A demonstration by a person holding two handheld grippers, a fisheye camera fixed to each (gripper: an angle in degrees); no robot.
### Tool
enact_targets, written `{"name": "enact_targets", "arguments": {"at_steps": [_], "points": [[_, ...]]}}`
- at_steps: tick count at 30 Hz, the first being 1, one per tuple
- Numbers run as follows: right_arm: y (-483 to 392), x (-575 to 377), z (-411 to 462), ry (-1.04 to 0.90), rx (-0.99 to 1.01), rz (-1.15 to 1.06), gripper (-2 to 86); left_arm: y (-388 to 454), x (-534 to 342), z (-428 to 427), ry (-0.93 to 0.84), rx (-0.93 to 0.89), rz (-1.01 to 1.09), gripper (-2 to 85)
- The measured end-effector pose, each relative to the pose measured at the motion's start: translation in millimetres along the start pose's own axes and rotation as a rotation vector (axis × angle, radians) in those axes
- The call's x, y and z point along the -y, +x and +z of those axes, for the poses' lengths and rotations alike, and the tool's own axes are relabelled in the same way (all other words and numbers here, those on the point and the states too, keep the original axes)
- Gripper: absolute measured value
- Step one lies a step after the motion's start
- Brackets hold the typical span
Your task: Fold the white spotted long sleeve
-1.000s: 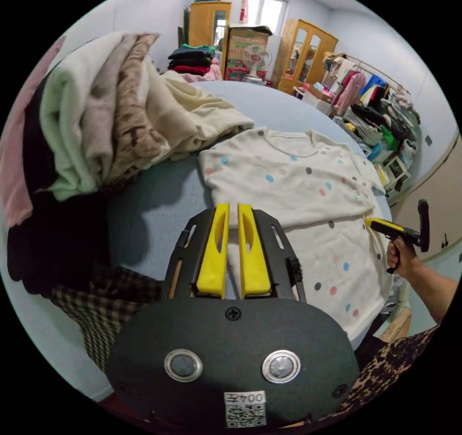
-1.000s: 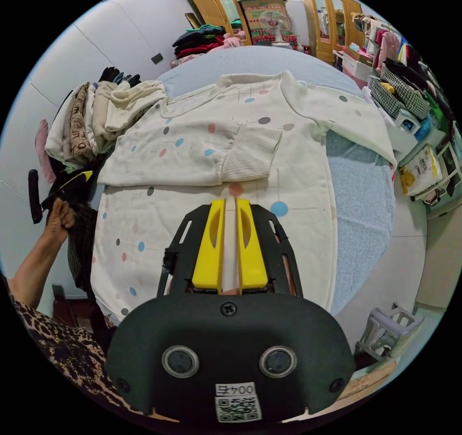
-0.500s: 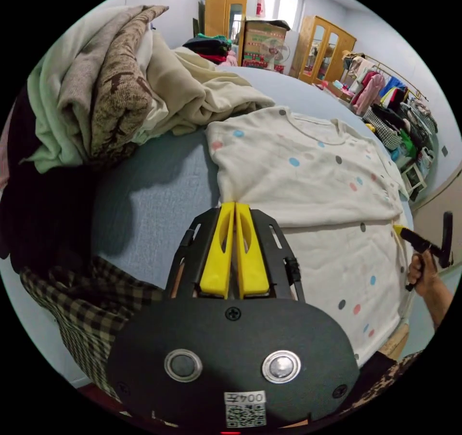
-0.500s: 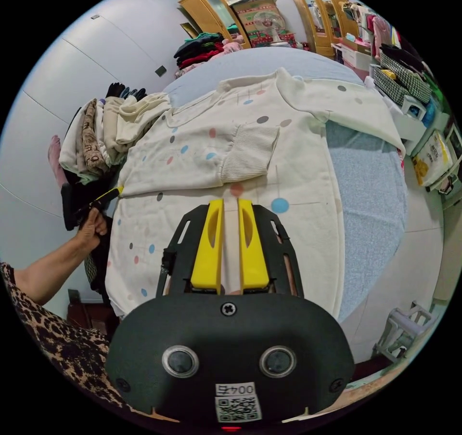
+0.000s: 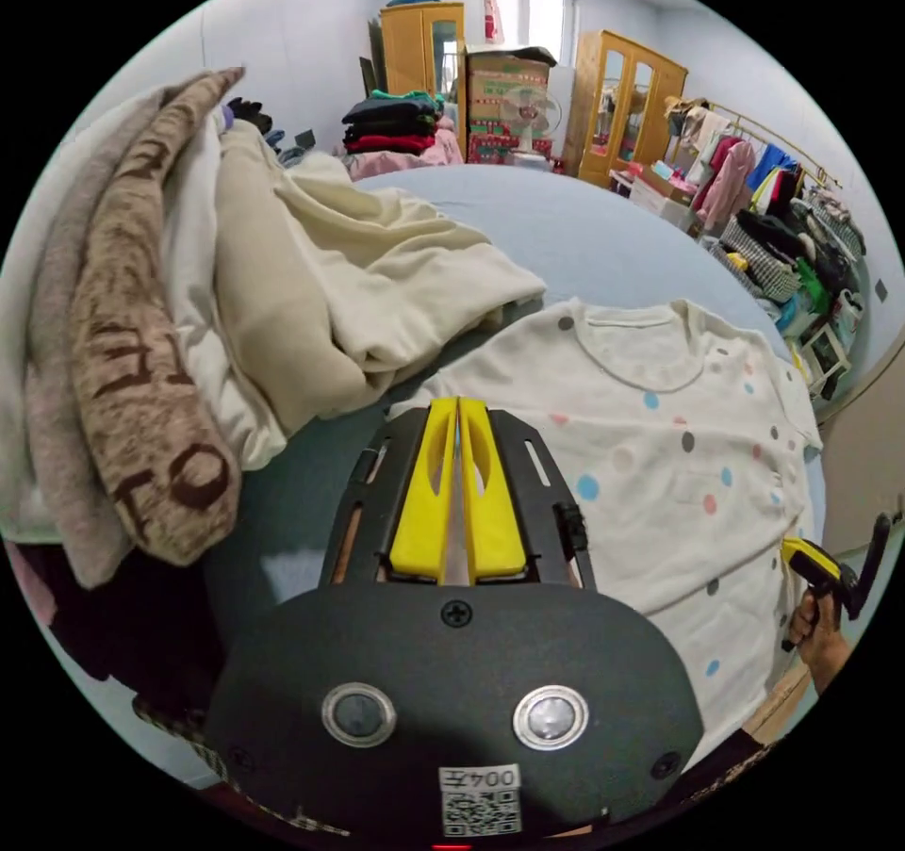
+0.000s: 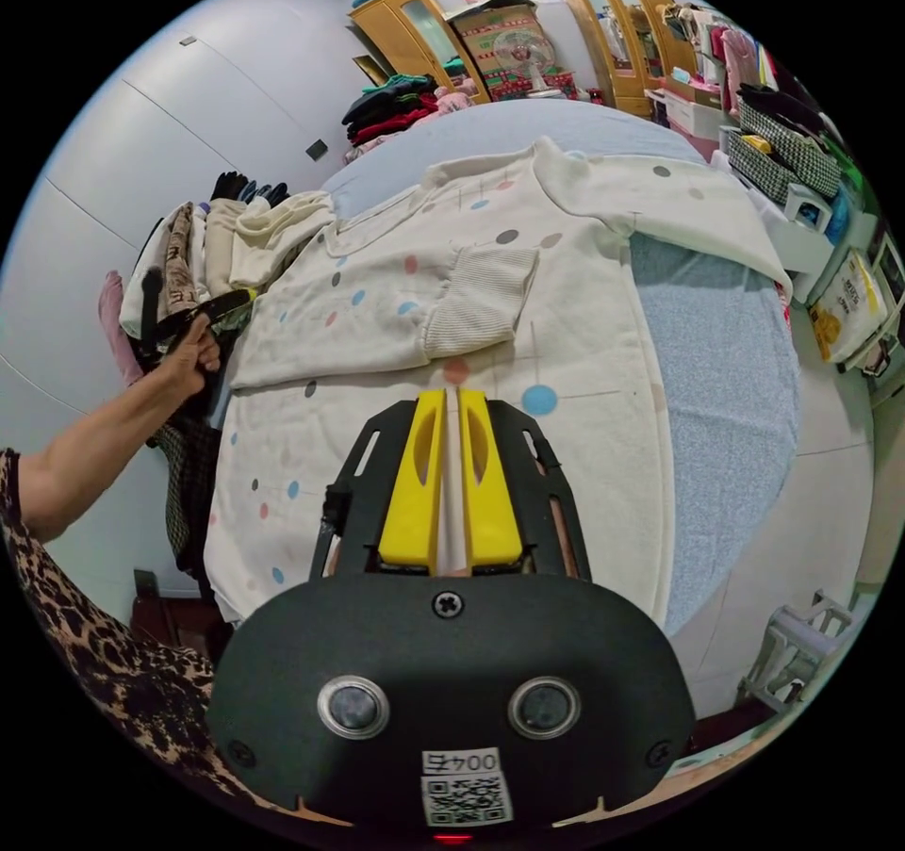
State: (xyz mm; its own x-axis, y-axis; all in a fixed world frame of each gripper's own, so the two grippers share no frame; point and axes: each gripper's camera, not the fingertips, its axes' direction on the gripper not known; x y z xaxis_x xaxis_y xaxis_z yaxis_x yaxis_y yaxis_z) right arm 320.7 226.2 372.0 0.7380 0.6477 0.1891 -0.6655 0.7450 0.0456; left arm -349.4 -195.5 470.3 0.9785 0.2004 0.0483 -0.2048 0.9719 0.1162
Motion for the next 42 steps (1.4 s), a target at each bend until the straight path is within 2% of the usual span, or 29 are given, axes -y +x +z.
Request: {"name": "enact_targets", "arguments": {"at_steps": [2,10,12,14,19,21,23,26,28,30,33,36,42], "points": [[6.4,0.5,-1.0,-0.002,-0.002,-0.006,4.0,-4.8,-0.6,16.1,-0.043,0.011,-0.02,1.0],[39.7,3.0,-7.4,-0.009,-0.007,-0.026,3.9,-20.9,-3.0,23.2,-0.014,-0.092,-0.036,1.4],[53.4,3.8,-10.7,-0.009,0.006,-0.016,3.9,-15.1,3.6,13.4,-0.051,-0.058,-0.061,1.2],[63.8,3.9,-13.5,-0.006,0.013,-0.013,3.9,-6.8,1.6,-7.4,-0.007,-0.066,-0.04,1.1],[106.3,3.9,-23.2,0.003,0.139,0.075,4.8,29.4,-48.4,-59.3,0.036,-0.19,0.006,2.2],[126.7,8.9,-32.6,-0.026,0.201,0.117,6.7,52.0,-87.4,-65.5,-0.014,-0.225,0.03,2.4],[143.4,10.0,-52.5,0.033,0.216,0.137,7.7,65.4,-111.1,-58.9,-0.087,-0.242,0.031,2.4],[198.3,7.7,-99.3,0.208,0.242,0.278,8.7,82.2,-134.0,-41.1,-0.195,-0.259,0.051,2.2],[248.2,-0.8,-123.5,0.318,0.281,0.44,9.2,88.3,-139.8,-39.7,-0.167,-0.234,0.065,2.0],[326.0,-22.6,-135.6,0.433,0.44,0.74,10.9,94.4,-137.4,-38.3,-0.171,-0.213,0.093,1.8],[402.5,-45.0,-122.3,0.448,0.635,1.006,12.4,96.8,-136.5,-36.5,-0.175,-0.221,0.106,1.6],[449.0,-53.1,-100.1,0.389,0.753,1.123,12.8,96.8,-136.0,-34.2,-0.183,-0.239,0.078,1.6],[496.0,-51.4,-61.9,0.381,0.959,1.186,13.1,103.6,-133.8,-31.2,-0.211,-0.235,0.033,1.6]]}}
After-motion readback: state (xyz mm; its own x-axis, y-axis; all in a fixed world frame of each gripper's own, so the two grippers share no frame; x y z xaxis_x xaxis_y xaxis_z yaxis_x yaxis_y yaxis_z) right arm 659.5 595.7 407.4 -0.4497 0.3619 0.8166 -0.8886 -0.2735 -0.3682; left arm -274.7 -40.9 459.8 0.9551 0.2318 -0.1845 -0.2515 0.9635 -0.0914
